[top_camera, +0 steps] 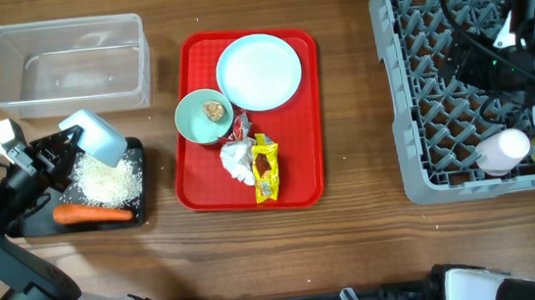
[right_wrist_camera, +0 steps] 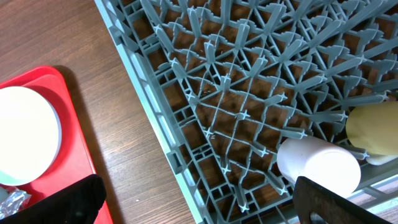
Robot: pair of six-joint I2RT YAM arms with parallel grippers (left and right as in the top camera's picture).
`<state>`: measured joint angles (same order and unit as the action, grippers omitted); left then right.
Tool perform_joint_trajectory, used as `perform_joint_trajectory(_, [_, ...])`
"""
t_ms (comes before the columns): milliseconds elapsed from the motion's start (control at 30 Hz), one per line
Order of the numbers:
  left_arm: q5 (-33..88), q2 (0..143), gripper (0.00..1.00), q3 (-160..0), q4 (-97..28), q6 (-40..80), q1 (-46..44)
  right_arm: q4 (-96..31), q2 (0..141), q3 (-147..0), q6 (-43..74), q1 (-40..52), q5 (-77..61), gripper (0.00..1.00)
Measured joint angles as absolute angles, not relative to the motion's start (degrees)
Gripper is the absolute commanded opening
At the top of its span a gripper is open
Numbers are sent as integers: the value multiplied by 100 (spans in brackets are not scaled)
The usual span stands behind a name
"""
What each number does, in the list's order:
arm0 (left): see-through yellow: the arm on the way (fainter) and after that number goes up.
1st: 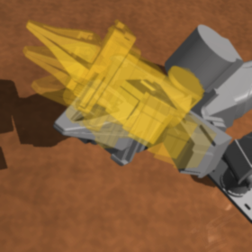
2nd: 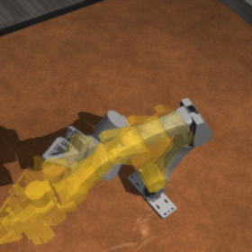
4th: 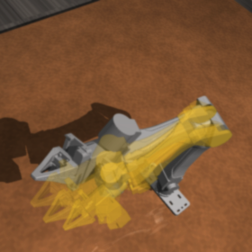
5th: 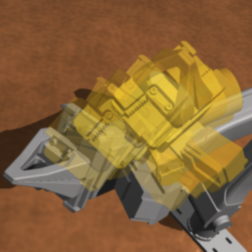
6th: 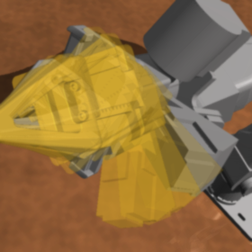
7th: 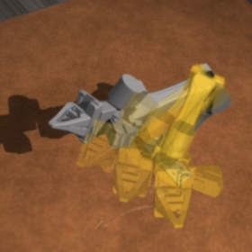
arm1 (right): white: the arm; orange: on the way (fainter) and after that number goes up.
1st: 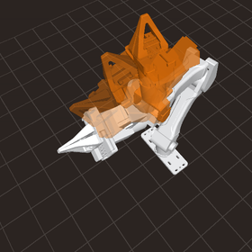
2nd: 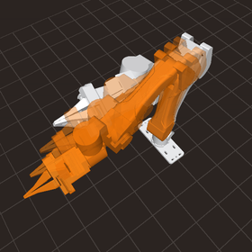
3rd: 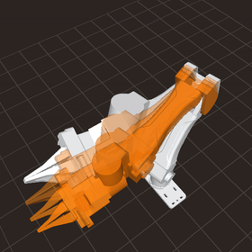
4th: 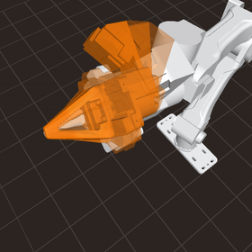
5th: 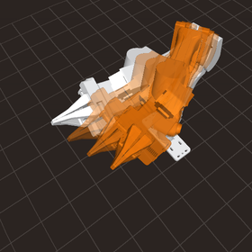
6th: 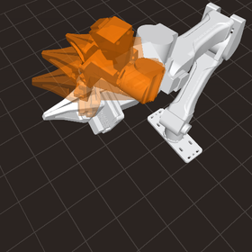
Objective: Sort waste into correct bins and load items into the dishwasher rack
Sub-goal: 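Tip the rice bowl over the black tray to dump the rice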
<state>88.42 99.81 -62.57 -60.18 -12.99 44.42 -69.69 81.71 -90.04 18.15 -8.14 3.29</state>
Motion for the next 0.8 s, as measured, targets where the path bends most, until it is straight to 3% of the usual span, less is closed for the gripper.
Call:
perform_joint_trajectory(400, [8814,9983,4,-6250,-6608,-1317,4451,-7032,8171,-9002,1815,-814,329,100])
perform_joint_trajectory(800, [8792,9983,4,-6250,-7376,-1286,5011,-7091,8171,-9004,1815,-814,331,99])
